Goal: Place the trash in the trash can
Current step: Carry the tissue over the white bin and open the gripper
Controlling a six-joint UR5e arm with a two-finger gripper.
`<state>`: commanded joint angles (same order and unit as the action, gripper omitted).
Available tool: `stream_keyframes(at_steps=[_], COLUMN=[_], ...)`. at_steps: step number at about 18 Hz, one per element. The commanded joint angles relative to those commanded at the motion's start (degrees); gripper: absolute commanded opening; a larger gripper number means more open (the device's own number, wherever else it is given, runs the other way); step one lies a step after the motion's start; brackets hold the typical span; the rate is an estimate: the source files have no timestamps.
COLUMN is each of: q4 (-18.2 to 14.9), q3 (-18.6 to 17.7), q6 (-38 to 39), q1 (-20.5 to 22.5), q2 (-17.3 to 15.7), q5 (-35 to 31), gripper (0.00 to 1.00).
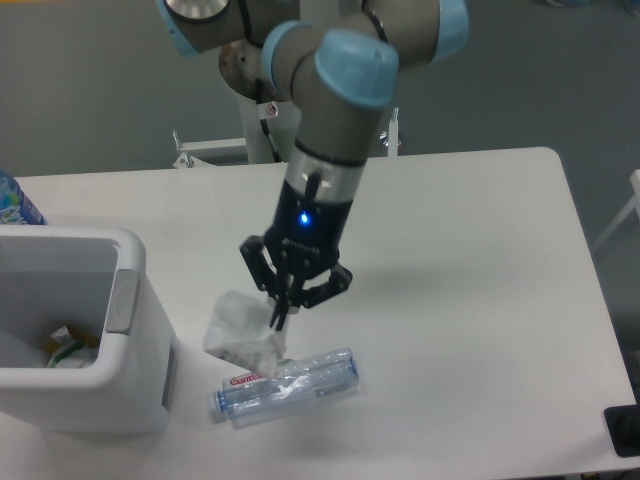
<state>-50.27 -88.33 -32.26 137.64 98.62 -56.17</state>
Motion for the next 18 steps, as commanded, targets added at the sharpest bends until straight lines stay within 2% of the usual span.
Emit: stream_keyframes(at_steps=[3,6,14,15,16,17,18], q4=[0.00,0.00,0.17,0.35,0.44,0.44,0.70], q3=[-0.09,-0.61,-2.20,-2.63,-2.72,-2.72,-2.72], q6=[1.75,3.25,4.40,4.31,4.22,3.88,3.78], q1=[-1.22,-4.29,-12.91,-13.44,-13.80,-14.15,-14.32], q2=[-2.73,-4.49,-4.14,-4.14,-3.97,-3.79,-3.44], q5=[2.29,2.29,1.59,1.68,1.68,1.68,1.68], gripper=[0.00,0.00,0.00,0.06,0.21,0.41,0.77])
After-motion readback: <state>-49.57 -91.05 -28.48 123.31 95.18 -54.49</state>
